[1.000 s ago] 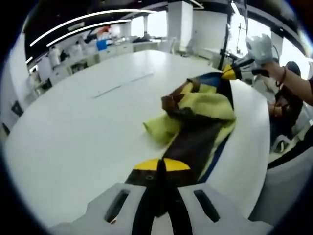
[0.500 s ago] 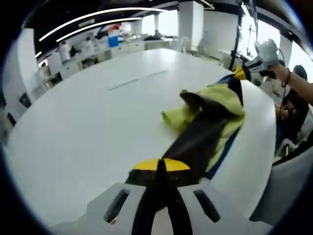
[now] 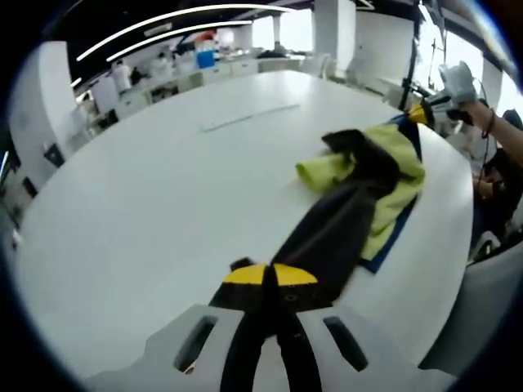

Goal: Fold the garment on the visible template until the final outline fits inside the template.

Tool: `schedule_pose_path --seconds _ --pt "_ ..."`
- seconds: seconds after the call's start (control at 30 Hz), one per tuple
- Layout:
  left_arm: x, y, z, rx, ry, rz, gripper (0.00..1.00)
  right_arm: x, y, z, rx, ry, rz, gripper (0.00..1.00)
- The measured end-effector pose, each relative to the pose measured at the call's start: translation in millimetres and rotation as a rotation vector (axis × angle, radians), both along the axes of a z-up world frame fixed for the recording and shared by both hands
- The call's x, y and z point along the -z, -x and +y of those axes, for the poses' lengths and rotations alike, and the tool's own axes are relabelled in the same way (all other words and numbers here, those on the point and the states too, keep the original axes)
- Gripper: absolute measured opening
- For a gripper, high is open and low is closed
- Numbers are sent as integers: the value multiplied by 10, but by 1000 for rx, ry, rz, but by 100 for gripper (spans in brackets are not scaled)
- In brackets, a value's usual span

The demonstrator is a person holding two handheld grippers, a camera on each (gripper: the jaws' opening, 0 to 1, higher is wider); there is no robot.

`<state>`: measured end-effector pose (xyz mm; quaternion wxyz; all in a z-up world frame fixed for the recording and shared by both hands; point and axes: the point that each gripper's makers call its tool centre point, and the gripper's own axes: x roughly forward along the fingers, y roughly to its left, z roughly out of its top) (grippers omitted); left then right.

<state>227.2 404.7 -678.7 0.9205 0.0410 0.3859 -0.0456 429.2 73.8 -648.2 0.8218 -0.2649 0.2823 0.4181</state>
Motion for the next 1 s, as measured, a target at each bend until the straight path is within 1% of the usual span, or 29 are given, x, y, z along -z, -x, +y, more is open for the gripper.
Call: schedule_pose_path --seconds 0.23,0.3,0.33,0.37,0.43,0.6,0.73,0.83,0.97,1.0 --pt "75 132 195 -40 -63 46 0 58 -42 -56 30 -10 24 0" --pt "86 170 233 -52 -62 53 0 74 -49 -66 37 -14 31 0" --pt "87 181 247 -57 -60 51 0 80 -51 -69 38 -14 32 0" --pt "77 186 256 -58 -53 38 0 89 -56 -74 41 -15 35 0" --pt "86 208 289 -78 -44 42 0 102 -66 -77 42 -20 36 0" --pt "153 311 406 -94 -88 78 0 116 -87 -98 59 -32 48 0" --pt "170 369 463 -107 -81 81 0 128 -99 -113 65 -37 54 0" --pt "184 395 493 -116 -89 89 0 127 -110 -123 78 -63 70 0" --pt "213 426 553 -132 -94 97 0 137 -104 -130 80 -61 73 0" --pt "214 424 552 -133 -86 92 0 139 -100 -128 78 -60 75 0"
